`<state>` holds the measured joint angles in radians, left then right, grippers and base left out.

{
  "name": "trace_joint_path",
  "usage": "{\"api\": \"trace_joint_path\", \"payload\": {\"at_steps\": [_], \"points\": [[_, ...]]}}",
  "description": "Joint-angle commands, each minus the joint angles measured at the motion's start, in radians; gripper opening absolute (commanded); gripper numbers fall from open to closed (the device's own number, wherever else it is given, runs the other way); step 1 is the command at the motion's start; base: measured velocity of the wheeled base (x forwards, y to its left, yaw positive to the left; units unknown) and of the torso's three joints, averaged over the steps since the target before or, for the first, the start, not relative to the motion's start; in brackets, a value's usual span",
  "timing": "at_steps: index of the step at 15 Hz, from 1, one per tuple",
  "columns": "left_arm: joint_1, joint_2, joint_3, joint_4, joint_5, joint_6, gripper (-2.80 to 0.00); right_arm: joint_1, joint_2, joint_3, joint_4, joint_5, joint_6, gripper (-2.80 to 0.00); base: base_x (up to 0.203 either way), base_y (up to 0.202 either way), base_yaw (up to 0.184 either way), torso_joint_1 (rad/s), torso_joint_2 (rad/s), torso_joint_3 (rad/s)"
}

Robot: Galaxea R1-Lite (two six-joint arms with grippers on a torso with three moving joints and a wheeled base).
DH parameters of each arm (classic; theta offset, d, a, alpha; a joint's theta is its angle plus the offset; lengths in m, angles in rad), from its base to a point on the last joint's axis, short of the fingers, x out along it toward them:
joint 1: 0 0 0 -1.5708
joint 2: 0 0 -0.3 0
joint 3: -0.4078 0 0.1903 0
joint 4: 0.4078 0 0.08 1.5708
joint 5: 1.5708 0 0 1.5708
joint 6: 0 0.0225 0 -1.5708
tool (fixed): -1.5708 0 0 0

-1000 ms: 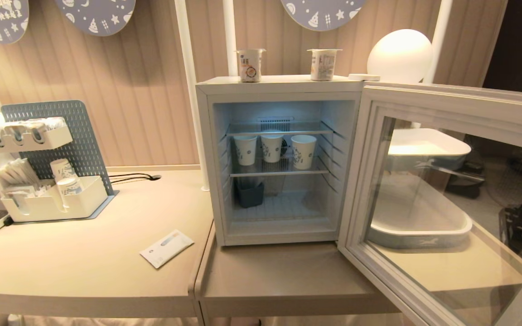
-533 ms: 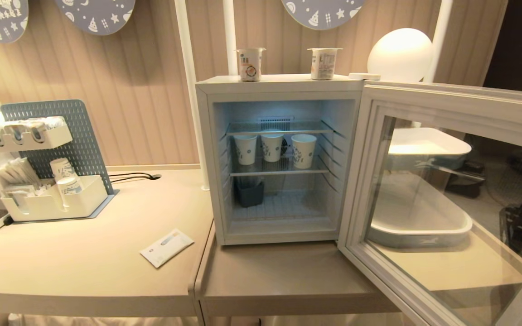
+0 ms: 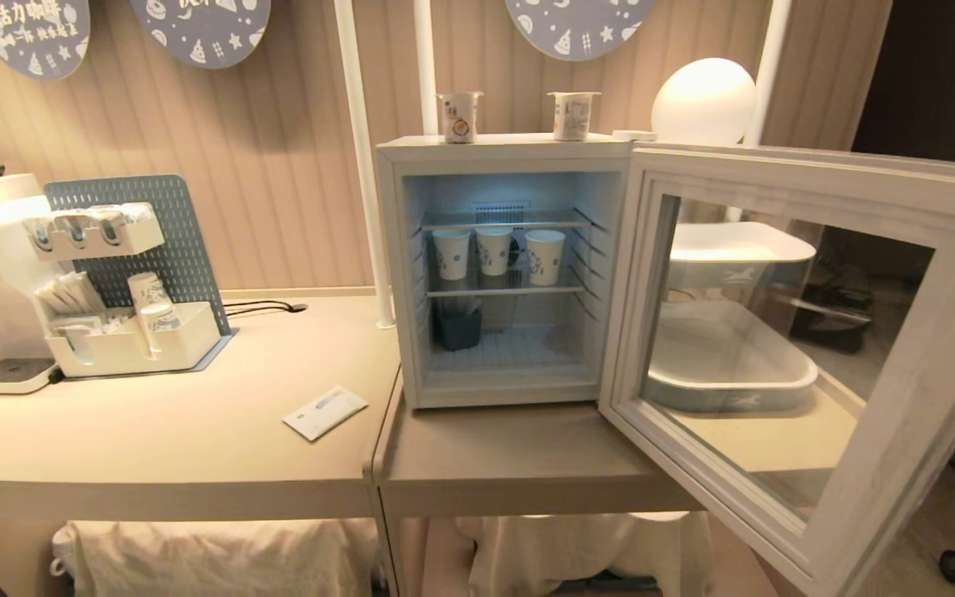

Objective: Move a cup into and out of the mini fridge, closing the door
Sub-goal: Put the yoghurt in the freezer

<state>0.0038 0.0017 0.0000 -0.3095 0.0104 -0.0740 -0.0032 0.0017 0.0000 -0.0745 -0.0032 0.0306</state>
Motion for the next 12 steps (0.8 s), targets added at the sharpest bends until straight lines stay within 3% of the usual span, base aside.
{"api": "trace_joint_path", "payload": {"at_steps": [1,5,12], "points": [[0.001,0.000,0.040,-0.003,0.002,0.001,-2.80,0.000,0.001,0.038,-0.001,0.000,0.000,-2.80,-0.157,0.000,-0.005,0.002,0.00,0.000],[0.001,0.000,0.040,-0.005,0.002,0.003,-2.80,0.000,0.001,0.038,-0.001,0.000,0.000,-2.80,-0.001,0.020,-0.001,0.000,0.00,0.000],[0.001,0.000,0.040,-0.006,0.002,0.004,-2.80,0.000,0.001,0.038,-0.001,0.000,0.000,-2.80,0.000,0.181,0.000,-0.004,0.02,0.012]]}}
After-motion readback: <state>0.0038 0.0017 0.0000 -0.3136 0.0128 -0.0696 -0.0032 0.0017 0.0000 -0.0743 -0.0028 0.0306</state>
